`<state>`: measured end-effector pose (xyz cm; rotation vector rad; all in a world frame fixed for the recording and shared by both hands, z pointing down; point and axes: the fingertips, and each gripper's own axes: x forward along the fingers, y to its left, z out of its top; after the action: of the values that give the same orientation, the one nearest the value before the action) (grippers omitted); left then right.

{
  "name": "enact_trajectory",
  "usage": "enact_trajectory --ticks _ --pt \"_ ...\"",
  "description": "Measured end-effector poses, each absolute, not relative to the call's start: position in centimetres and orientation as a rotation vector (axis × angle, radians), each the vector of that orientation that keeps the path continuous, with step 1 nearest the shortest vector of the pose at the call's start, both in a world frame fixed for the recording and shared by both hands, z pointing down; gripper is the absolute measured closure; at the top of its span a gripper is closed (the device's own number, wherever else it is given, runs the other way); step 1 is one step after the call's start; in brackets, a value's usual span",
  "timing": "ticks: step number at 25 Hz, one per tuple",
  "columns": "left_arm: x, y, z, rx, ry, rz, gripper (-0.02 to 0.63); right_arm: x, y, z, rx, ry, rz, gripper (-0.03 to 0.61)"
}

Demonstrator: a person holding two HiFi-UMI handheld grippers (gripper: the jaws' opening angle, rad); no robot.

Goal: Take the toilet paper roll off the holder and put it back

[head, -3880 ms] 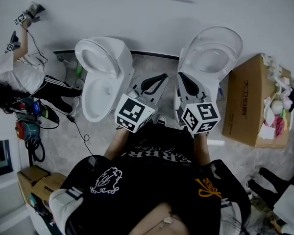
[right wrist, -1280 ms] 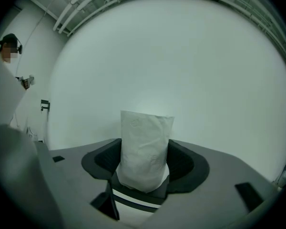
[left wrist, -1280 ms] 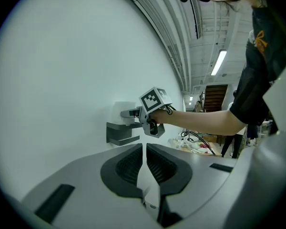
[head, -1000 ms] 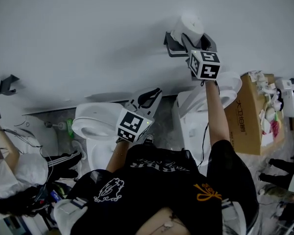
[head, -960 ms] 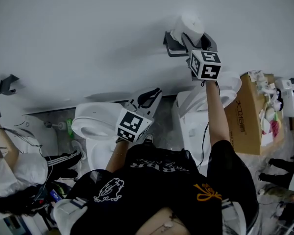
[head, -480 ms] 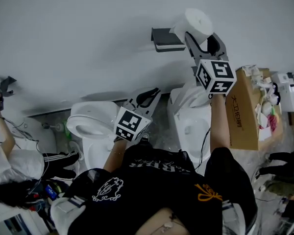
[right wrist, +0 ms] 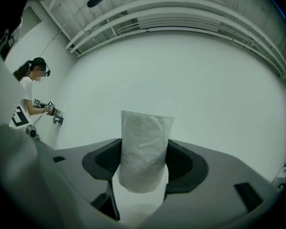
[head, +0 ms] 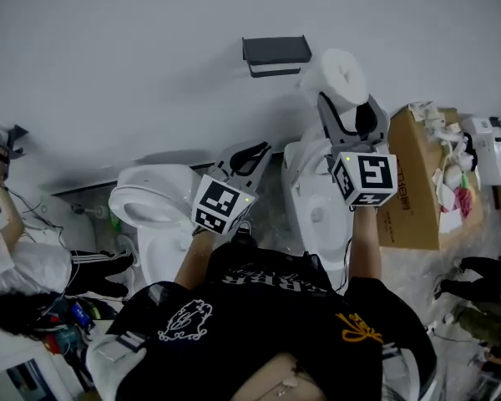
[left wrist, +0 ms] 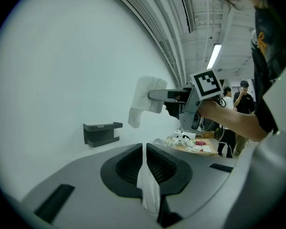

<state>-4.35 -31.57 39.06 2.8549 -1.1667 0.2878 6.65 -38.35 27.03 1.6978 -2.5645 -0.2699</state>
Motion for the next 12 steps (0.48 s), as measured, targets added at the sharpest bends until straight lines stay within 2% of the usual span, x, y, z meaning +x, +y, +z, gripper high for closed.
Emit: enact_trajectory --ticks 12 --pt "-2.8 -30.2 38.0 2.868 -1.261 0.313 0.584 9.0 -32.9 35.3 1.699 -2.483 -0.158 0.295"
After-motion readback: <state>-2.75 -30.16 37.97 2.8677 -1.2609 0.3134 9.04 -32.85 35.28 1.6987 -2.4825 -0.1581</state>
